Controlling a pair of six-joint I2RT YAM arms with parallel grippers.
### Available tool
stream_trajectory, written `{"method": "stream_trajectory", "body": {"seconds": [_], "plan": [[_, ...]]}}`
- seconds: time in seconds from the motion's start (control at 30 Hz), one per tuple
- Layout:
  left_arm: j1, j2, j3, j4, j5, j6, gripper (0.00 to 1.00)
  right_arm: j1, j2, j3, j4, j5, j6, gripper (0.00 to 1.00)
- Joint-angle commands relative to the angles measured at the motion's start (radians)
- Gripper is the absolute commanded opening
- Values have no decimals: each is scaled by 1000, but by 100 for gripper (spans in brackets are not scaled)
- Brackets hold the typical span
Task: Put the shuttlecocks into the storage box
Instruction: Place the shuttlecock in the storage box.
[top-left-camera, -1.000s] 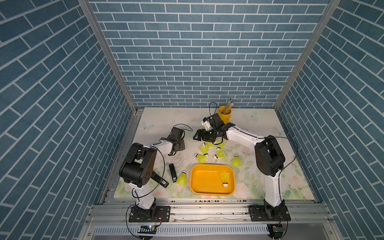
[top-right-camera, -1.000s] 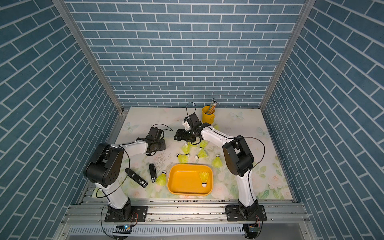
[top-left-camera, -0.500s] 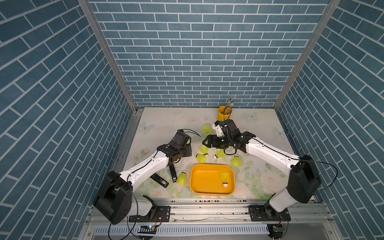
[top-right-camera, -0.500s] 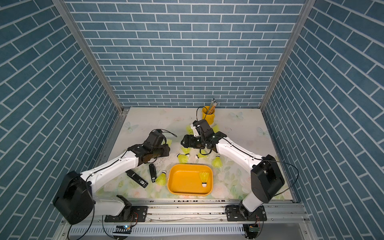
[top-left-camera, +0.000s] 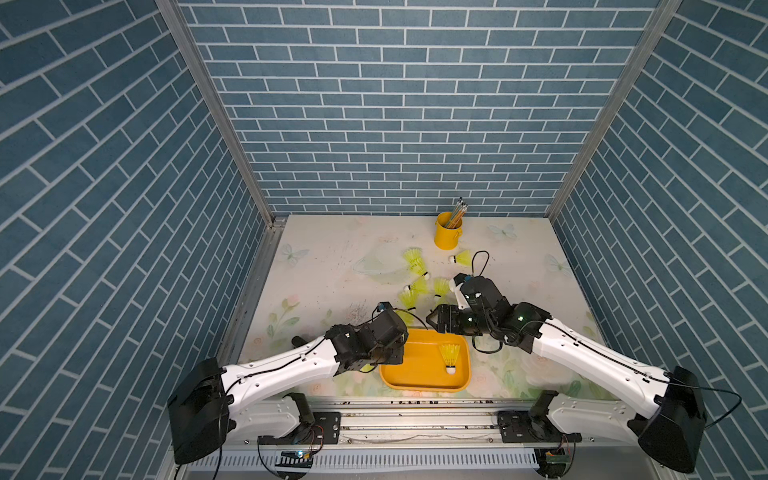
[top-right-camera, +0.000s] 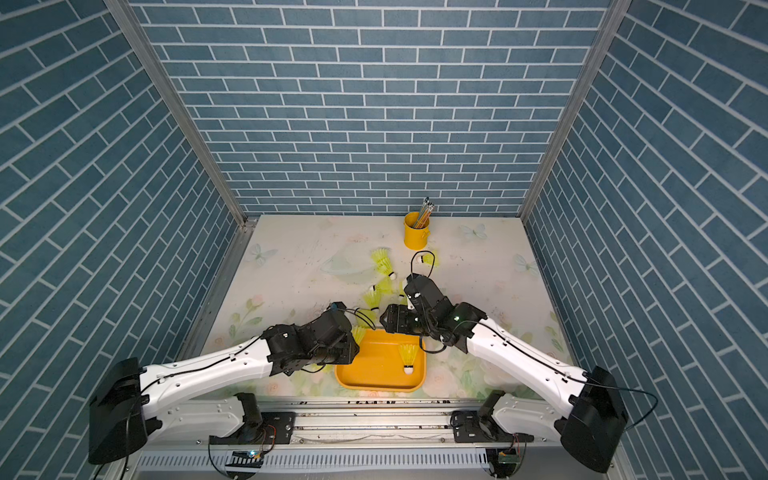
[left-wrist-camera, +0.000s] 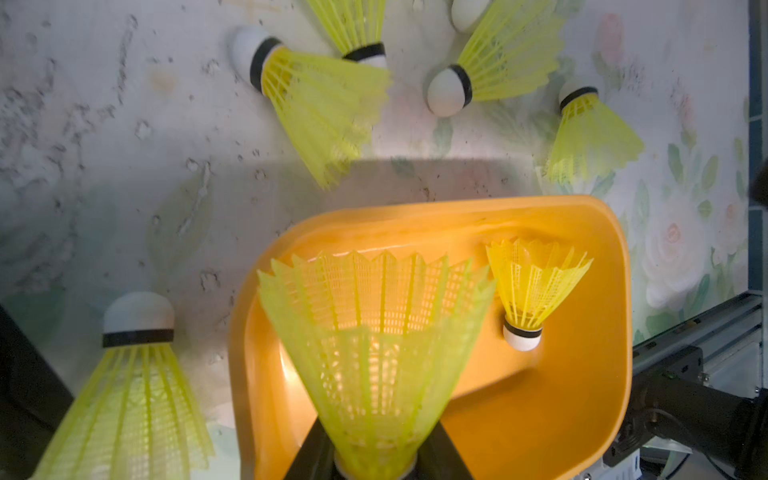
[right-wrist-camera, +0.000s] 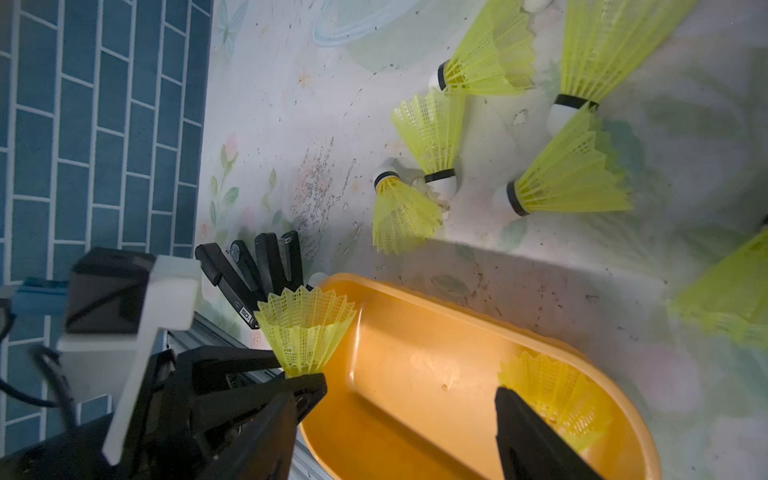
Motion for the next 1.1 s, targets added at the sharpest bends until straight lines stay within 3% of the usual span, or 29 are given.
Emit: {"method": "stream_trajectory", "body": {"seconds": [0.0, 0.6, 1.07], "plan": [[-38, 21, -12, -21, -40, -95, 32, 7, -30, -23, -63, 29, 39, 77], [-125, 219, 73, -55, -108, -206, 30, 54, -106, -137, -66, -9, 104, 76], [-147, 320, 130, -138, -177, -226, 40, 54, -109, -156, -81, -10, 112, 76]]}}
